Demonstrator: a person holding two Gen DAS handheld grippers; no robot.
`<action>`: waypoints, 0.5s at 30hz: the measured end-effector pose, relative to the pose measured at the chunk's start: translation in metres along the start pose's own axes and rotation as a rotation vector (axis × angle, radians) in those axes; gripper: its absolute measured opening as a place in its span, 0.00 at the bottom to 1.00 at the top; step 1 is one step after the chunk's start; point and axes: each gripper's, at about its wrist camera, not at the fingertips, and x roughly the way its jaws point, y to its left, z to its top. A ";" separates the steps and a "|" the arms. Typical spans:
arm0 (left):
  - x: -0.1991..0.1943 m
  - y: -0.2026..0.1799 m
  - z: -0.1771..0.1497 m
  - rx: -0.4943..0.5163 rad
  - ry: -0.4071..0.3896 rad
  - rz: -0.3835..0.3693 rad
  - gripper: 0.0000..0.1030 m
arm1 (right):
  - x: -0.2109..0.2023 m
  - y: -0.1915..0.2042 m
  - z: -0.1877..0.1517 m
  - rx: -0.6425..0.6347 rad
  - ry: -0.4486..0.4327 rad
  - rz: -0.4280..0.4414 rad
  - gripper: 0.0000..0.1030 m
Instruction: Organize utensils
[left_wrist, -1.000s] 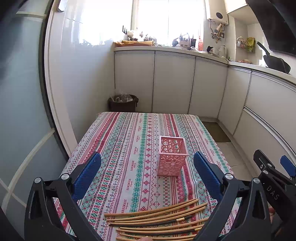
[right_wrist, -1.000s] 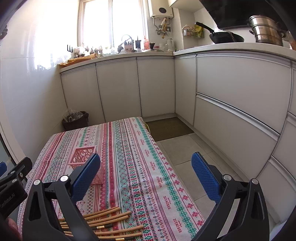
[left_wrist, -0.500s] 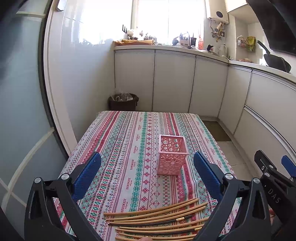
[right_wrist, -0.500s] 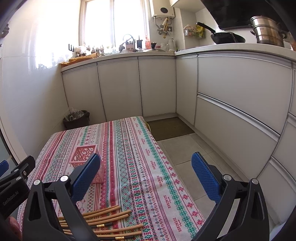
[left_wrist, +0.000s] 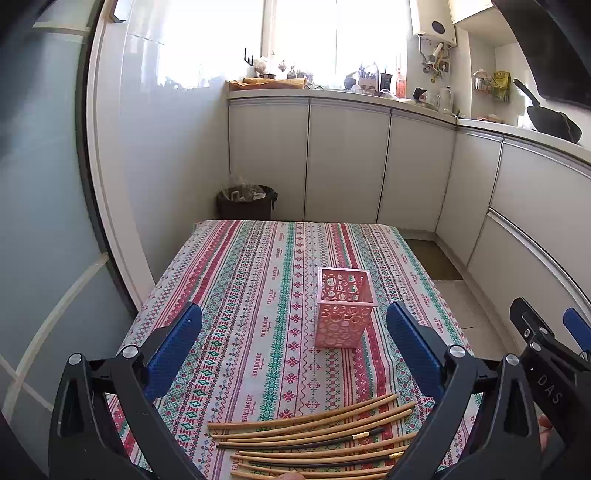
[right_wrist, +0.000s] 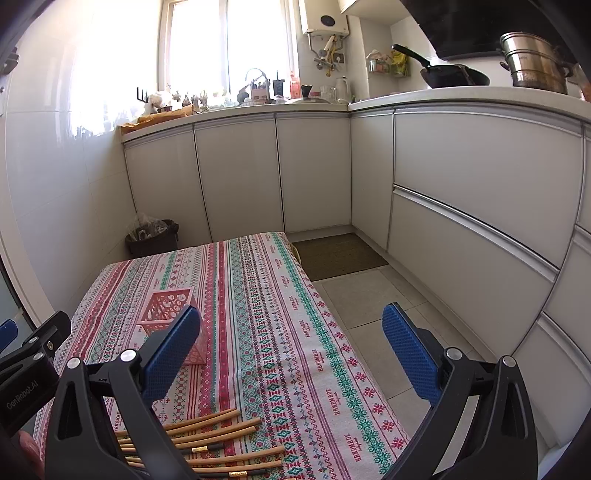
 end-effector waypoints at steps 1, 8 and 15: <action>0.000 0.000 0.000 0.000 0.001 0.000 0.93 | 0.000 0.000 0.000 -0.001 0.001 0.000 0.93; 0.002 -0.002 0.000 0.008 0.011 0.002 0.93 | 0.000 0.000 0.001 0.000 0.002 -0.004 0.93; 0.012 -0.010 -0.003 0.072 0.067 -0.022 0.93 | 0.004 -0.005 0.002 0.025 0.020 -0.012 0.93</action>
